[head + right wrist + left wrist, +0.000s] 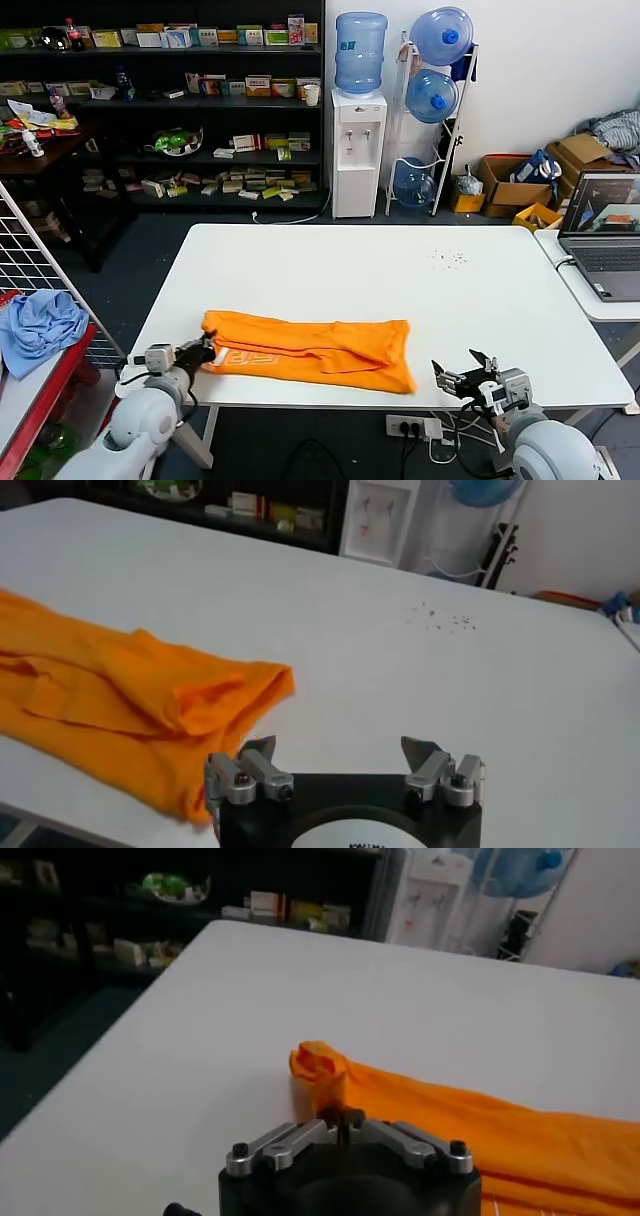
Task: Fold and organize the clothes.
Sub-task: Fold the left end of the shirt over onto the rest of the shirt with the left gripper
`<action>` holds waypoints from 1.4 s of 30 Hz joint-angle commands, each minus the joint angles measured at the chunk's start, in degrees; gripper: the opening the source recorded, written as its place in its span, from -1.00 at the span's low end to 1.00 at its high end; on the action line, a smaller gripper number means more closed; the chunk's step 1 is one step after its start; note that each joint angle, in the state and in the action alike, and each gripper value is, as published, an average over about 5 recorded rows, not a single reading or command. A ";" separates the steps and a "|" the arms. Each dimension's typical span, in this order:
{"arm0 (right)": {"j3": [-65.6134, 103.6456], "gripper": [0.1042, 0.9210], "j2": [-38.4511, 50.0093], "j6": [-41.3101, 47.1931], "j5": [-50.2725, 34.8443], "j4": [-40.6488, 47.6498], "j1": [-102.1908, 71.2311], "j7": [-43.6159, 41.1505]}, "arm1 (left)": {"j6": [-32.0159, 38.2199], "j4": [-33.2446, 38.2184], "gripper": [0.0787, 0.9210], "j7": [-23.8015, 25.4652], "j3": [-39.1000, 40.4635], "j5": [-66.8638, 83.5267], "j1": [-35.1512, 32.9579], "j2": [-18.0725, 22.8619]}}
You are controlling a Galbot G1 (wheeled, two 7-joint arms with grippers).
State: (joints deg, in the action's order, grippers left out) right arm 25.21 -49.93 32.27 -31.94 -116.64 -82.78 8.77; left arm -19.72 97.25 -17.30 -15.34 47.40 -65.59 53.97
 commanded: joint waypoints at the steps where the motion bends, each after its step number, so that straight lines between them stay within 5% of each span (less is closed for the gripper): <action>1: 0.08 0.76 -0.54 -3.86 5.25 0.70 -0.51 -0.94 | 0.73 -1.44 -0.92 -0.62 -4.72 0.98 2.80 -6.87; 9: 1.22 0.76 -3.35 -12.35 13.09 4.83 -0.22 0.96 | -1.73 15.51 -0.92 -4.62 1.39 2.02 -1.69 -3.37; 16: 2.29 0.76 -6.86 -14.88 15.57 8.88 0.42 0.82 | -2.25 21.47 -0.92 -6.51 9.85 1.30 -3.09 2.01; 33: 3.26 0.76 -10.50 -15.52 18.18 11.75 0.06 0.54 | -1.28 12.14 -0.92 -7.34 22.97 -2.73 5.97 19.59; 42: 2.44 0.76 -10.17 -15.03 17.56 12.41 1.45 0.56 | 1.09 8.85 -0.92 -4.53 25.75 -5.57 7.07 23.14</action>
State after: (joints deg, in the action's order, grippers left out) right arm 27.89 -59.53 17.73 -15.04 -105.09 -81.99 9.28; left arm -20.77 109.03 -23.72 5.98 44.04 -60.72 70.99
